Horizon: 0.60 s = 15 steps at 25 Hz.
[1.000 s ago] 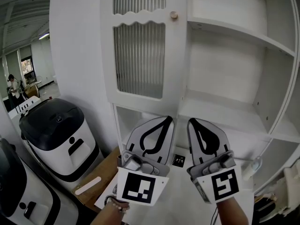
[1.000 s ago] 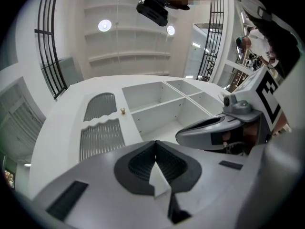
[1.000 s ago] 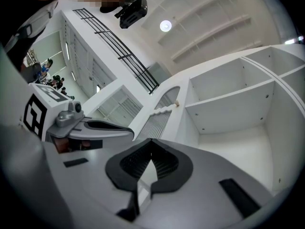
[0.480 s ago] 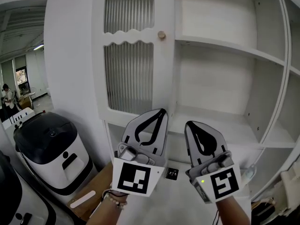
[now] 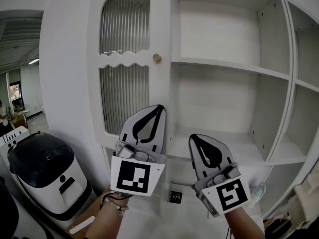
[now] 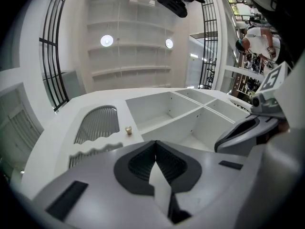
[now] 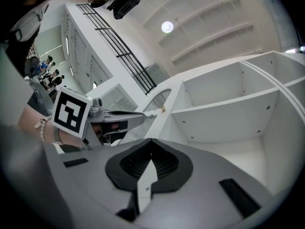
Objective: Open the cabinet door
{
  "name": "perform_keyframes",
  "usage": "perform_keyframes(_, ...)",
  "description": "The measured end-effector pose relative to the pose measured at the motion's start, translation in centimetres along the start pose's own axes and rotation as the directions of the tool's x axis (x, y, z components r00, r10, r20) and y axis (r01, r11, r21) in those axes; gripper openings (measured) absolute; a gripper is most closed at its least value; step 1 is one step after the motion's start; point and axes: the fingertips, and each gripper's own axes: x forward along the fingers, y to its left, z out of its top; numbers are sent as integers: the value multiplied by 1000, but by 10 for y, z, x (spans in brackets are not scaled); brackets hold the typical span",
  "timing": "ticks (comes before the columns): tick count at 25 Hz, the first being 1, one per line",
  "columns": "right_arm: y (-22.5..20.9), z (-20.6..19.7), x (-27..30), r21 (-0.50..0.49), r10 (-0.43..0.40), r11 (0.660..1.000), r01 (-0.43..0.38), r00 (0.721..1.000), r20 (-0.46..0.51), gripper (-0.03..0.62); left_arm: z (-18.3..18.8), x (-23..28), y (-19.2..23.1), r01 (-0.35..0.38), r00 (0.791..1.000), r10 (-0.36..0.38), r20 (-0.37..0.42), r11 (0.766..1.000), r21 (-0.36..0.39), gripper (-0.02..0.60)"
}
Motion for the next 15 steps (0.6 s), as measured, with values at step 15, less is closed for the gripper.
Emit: perform_keyframes(15, -5, 3, 0, -16, 15, 1000, -15, 999, -43, 0, 19, 57, 41, -32, 998, 27, 60, 995, 93, 36)
